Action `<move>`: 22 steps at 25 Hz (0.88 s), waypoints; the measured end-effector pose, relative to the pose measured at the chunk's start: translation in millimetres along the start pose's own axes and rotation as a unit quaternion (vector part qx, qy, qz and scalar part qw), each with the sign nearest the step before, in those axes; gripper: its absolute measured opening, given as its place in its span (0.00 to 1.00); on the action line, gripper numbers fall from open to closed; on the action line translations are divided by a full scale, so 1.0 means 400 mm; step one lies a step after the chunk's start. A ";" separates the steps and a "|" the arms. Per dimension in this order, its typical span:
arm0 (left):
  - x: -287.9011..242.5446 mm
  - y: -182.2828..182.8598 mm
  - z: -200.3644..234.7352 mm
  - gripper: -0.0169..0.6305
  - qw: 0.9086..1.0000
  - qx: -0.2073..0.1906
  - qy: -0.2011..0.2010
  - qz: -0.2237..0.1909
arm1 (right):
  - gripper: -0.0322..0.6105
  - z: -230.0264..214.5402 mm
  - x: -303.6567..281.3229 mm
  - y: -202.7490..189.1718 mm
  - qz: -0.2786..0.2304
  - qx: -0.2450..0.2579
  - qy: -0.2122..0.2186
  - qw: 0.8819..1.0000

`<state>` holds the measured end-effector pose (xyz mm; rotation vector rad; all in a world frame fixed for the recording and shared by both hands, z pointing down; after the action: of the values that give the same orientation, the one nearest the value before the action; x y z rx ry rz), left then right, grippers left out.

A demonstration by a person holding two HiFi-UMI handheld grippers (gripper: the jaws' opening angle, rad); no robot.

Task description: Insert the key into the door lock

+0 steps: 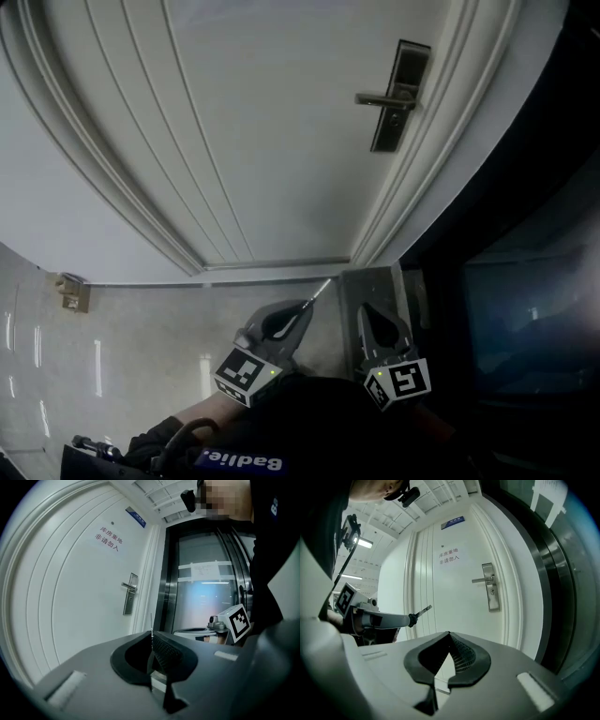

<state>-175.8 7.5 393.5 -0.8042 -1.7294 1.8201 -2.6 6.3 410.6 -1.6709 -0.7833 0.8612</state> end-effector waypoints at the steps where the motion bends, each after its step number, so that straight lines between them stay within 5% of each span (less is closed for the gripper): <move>1: -0.003 0.002 0.027 0.07 1.000 0.002 -0.005 -0.001 | 0.05 0.004 -0.020 0.006 -0.001 0.002 -0.006 1.000; 12: -0.110 -0.008 0.155 0.07 0.999 0.015 -0.043 -0.002 | 0.05 -0.057 -0.126 0.038 0.001 -0.002 -0.064 0.998; 22: -0.239 0.061 0.119 0.07 1.000 0.003 -0.024 -0.017 | 0.05 -0.198 -0.163 0.079 -0.011 -0.005 -0.029 1.000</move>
<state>-141.7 -95.6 377.3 -0.7297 -1.7555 1.8344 32.5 -95.1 405.4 -1.6493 -0.8448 0.8956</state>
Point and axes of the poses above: the fingertips, and each gripper's own axes: x backward along the fingers, z to its left, y out of its top, the point moved 6 cm from there along x, backward along the fingers, and after that the axes turned 7 degrees about -x, right-handed, at the moved point
